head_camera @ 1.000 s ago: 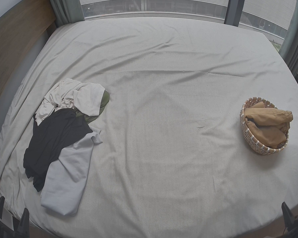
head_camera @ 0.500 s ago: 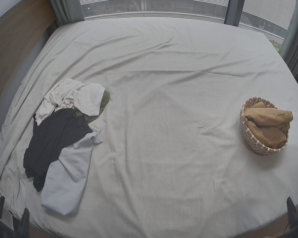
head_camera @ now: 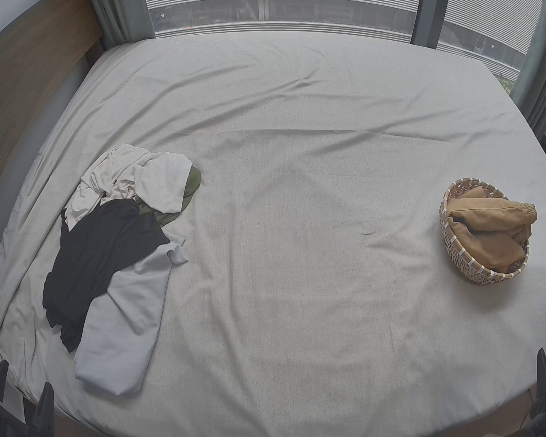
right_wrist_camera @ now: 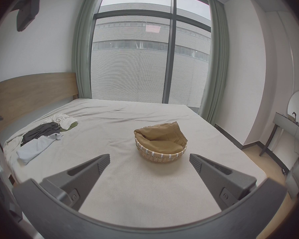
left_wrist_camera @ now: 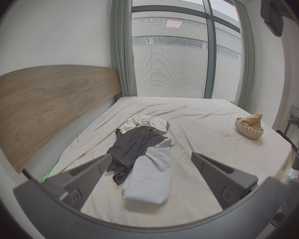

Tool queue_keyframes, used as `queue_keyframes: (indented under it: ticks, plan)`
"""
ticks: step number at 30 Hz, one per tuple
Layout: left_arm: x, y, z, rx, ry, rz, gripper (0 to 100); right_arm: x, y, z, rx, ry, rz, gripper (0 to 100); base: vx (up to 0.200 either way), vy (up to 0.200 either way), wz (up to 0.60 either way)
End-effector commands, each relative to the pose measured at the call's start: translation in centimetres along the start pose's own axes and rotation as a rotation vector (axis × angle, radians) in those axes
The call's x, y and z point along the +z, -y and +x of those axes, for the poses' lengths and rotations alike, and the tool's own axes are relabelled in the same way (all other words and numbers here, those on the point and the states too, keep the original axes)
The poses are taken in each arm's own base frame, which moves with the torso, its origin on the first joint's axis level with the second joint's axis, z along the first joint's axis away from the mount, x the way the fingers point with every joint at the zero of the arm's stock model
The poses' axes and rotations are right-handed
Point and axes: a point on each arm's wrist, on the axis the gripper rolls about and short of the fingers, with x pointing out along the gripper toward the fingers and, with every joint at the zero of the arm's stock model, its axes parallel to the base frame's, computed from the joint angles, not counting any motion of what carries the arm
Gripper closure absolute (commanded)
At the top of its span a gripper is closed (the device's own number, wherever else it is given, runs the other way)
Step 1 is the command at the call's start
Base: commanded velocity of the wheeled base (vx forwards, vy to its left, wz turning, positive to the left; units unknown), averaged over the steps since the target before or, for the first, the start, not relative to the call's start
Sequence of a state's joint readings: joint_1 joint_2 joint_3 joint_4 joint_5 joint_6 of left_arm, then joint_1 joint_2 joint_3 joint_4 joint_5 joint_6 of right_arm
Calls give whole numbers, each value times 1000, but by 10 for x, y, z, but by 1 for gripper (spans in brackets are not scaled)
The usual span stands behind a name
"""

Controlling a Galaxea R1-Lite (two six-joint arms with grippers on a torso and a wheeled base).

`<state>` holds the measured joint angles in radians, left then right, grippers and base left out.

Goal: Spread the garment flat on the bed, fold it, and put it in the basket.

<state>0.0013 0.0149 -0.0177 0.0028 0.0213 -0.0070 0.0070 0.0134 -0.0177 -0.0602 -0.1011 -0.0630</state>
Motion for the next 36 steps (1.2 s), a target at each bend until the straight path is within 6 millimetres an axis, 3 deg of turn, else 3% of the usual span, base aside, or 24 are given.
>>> queue_keyframes:
  ticks: [1,10,13,36]
  plan:
    - [-5,0,1,1,-8,0,0,-5,-1,0,31,-5,40,0,0,0,0]
    - [-5,0,1,1,-8,-2,0,-4,-2,0,71,2,23,0,0,0,0]
    - [-5,0,1,1,-8,0,0,-12,-3,-1,120,-118,67,0,0,0,0]
    - [-5,0,1,-6,-9,6,0,-11,-3,0,127,-82,58,0,0,0,0]
